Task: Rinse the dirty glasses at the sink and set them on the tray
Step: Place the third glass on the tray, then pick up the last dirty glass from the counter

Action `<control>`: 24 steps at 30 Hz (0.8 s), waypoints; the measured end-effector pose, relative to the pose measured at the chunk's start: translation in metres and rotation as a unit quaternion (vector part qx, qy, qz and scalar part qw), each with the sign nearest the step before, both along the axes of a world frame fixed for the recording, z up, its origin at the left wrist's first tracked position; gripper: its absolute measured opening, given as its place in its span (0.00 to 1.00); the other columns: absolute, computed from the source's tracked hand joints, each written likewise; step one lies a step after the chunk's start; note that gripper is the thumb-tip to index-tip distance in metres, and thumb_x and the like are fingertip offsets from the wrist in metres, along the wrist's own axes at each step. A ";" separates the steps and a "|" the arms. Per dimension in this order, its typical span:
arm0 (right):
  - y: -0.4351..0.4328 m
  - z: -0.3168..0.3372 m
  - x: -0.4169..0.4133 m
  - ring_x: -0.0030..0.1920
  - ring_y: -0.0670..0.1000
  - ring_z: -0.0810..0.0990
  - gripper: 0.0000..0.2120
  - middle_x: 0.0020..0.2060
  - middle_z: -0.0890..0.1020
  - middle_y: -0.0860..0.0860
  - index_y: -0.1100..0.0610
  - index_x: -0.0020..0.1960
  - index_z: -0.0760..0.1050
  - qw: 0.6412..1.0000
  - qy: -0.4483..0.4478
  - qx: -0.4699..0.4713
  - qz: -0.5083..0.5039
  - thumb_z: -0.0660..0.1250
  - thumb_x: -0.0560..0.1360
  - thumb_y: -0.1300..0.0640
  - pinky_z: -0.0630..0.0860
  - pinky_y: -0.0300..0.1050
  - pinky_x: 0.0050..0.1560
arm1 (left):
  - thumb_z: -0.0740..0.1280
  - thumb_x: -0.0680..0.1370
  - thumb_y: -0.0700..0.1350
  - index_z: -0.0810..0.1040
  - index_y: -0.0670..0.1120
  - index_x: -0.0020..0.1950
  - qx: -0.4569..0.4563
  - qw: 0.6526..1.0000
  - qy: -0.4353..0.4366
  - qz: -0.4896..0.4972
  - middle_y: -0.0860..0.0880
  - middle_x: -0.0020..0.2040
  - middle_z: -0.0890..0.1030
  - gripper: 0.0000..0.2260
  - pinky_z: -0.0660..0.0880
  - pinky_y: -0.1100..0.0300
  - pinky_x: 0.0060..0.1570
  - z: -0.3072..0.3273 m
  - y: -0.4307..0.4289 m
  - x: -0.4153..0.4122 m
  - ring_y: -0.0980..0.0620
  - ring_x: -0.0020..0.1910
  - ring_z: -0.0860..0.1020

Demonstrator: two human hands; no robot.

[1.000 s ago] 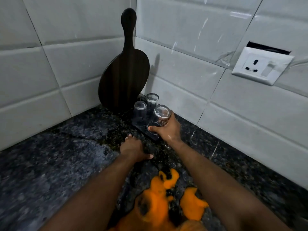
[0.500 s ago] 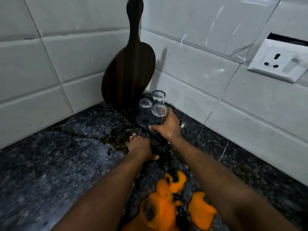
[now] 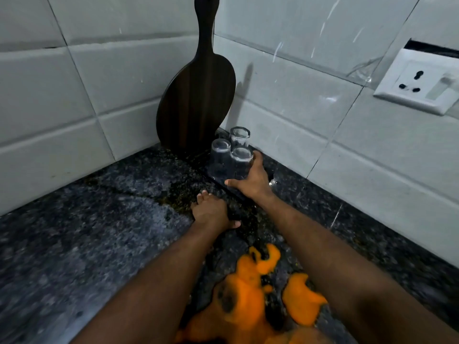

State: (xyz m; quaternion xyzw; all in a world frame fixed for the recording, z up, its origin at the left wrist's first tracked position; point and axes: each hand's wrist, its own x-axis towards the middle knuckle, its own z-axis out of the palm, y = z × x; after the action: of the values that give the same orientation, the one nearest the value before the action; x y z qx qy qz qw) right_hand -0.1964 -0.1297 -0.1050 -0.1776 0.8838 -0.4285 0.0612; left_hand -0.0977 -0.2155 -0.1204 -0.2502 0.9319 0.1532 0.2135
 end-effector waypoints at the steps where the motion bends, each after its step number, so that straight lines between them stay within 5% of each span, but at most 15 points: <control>1: 0.004 0.001 0.005 0.71 0.56 0.68 0.56 0.73 0.66 0.57 0.57 0.77 0.49 1.000 0.005 0.002 -0.009 0.82 0.63 0.51 0.69 0.48 0.68 | 0.70 0.72 0.66 0.53 0.40 0.80 0.007 1.000 0.015 0.006 0.38 0.81 0.50 0.48 0.56 0.40 0.74 -0.002 0.001 0.005 0.39 0.80 0.48; 4: 0.023 0.012 0.024 0.73 0.57 0.64 0.51 0.75 0.62 0.56 0.54 0.77 0.48 1.000 0.010 0.015 -0.018 0.78 0.68 0.47 0.67 0.53 0.70 | 0.68 0.76 0.60 0.67 0.42 0.74 -0.021 0.992 0.127 -0.018 0.40 0.74 0.67 0.32 0.63 0.42 0.71 0.004 0.014 0.027 0.40 0.76 0.61; 7: 0.056 0.027 0.045 0.60 0.53 0.76 0.32 0.65 0.74 0.53 0.53 0.70 0.63 0.997 -0.068 0.020 0.039 0.73 0.73 0.45 0.74 0.47 0.56 | 0.66 0.77 0.53 0.77 0.45 0.58 0.029 0.978 0.206 0.007 0.41 0.57 0.80 0.15 0.76 0.48 0.53 0.027 0.034 0.049 0.39 0.59 0.78; 11: 0.101 0.044 0.087 0.43 0.50 0.85 0.07 0.51 0.84 0.52 0.52 0.54 0.77 0.985 -0.137 -0.046 0.097 0.65 0.80 0.49 0.78 0.42 0.41 | 0.60 0.75 0.50 0.81 0.44 0.41 0.148 0.960 0.237 0.028 0.44 0.38 0.85 0.14 0.83 0.50 0.42 0.052 0.050 0.078 0.43 0.37 0.83; 15: 0.137 0.052 0.137 0.37 0.47 0.83 0.10 0.43 0.84 0.49 0.56 0.54 0.78 0.978 -0.149 -0.086 0.119 0.59 0.83 0.55 0.77 0.41 0.38 | 0.61 0.81 0.46 0.81 0.43 0.38 0.190 0.957 0.219 -0.016 0.47 0.31 0.84 0.15 0.83 0.55 0.34 0.073 0.070 0.114 0.50 0.27 0.82; 17: 0.153 0.049 0.157 0.34 0.45 0.81 0.11 0.40 0.83 0.50 0.57 0.50 0.79 0.975 -0.157 -0.097 0.125 0.58 0.83 0.56 0.75 0.42 0.36 | 0.60 0.83 0.53 0.79 0.45 0.42 0.221 0.960 0.166 -0.037 0.46 0.33 0.85 0.17 0.80 0.59 0.30 0.086 0.083 0.134 0.48 0.27 0.82; 20: 0.175 0.039 0.184 0.34 0.47 0.81 0.13 0.38 0.82 0.51 0.58 0.47 0.78 0.967 -0.188 -0.135 0.108 0.58 0.83 0.56 0.74 0.44 0.38 | 0.56 0.82 0.61 0.77 0.43 0.54 0.244 0.965 0.082 -0.053 0.43 0.38 0.86 0.23 0.81 0.53 0.37 0.102 0.102 0.162 0.46 0.29 0.82; 24: 0.195 0.026 0.213 0.35 0.41 0.80 0.17 0.41 0.80 0.55 0.69 0.55 0.78 0.966 -0.186 -0.157 0.085 0.54 0.84 0.58 0.76 0.35 0.39 | 0.58 0.83 0.57 0.75 0.45 0.53 0.252 0.963 0.018 -0.096 0.39 0.46 0.85 0.16 0.79 0.55 0.37 0.105 0.127 0.189 0.45 0.32 0.81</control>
State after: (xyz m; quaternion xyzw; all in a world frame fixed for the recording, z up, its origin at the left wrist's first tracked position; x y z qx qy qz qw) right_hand 0.0165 0.0649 -0.0790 -0.1771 0.7602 -0.5805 0.2319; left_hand 0.0916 -0.0884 -0.0150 -0.0950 0.8865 0.3662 0.2664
